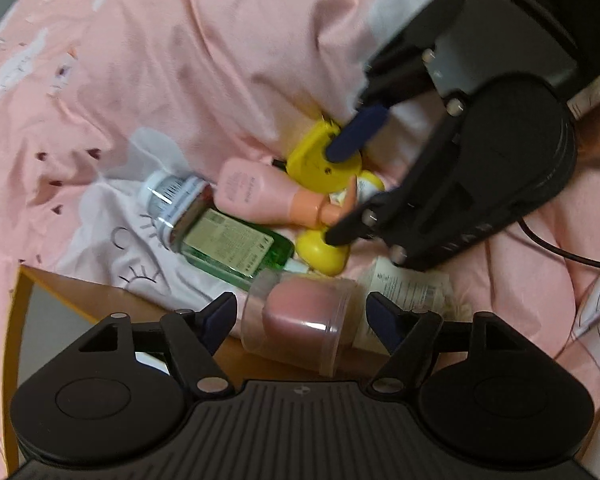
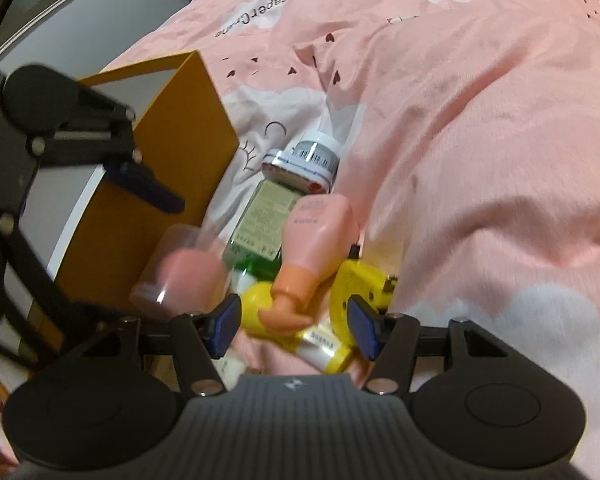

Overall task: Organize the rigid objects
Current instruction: 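Grasp the clear sponge cup with the left tool while the right tool grasps the pink lotion bottle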

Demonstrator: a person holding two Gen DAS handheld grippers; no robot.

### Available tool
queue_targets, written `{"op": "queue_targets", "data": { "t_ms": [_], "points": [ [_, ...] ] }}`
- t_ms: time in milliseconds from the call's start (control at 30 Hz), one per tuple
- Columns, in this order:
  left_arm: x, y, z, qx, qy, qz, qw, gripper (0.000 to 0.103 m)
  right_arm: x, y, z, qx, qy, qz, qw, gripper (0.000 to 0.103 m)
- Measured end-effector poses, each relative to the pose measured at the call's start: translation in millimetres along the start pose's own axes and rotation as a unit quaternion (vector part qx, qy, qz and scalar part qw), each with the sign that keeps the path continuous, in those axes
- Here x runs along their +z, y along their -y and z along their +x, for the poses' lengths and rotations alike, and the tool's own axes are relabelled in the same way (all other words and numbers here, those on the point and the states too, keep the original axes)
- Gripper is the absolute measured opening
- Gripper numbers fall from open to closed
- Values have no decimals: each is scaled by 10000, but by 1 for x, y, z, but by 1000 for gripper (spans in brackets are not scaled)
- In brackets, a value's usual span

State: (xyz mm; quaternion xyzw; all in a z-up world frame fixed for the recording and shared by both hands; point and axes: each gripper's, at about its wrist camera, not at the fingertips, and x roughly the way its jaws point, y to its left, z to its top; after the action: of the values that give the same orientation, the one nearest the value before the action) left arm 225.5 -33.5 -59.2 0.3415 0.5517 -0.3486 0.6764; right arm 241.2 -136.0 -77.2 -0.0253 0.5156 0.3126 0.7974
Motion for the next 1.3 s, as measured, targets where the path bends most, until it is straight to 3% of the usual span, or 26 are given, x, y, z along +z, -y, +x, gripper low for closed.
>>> {"op": "queue_targets", "data": {
  "t_ms": [167,267,433,633,767,933,1300],
  "points": [
    [4,0,7,181,-97,264,9994,91,6,0,14,121,-121,156,9997,47],
    [5,2,10,114,-133,415,9990,85,11,-1,21,68,-189,139,9997,45],
    [10,3,22,96,-382,621,9973,85,24,-1,29,-55,-230,70,9997,44],
    [12,3,32,0,-457,463,9979,83,30,-3,40,-280,-231,-161,9992,46],
    [10,4,36,-42,-445,213,9988,74,33,-4,50,-357,-238,-347,9985,52],
    [8,0,42,-68,-353,-64,9993,66,35,1,55,-329,-153,-251,9990,52],
    [-6,7,24,330,134,-487,9982,66,30,0,45,-318,-18,-217,9993,51]
  ]
}}
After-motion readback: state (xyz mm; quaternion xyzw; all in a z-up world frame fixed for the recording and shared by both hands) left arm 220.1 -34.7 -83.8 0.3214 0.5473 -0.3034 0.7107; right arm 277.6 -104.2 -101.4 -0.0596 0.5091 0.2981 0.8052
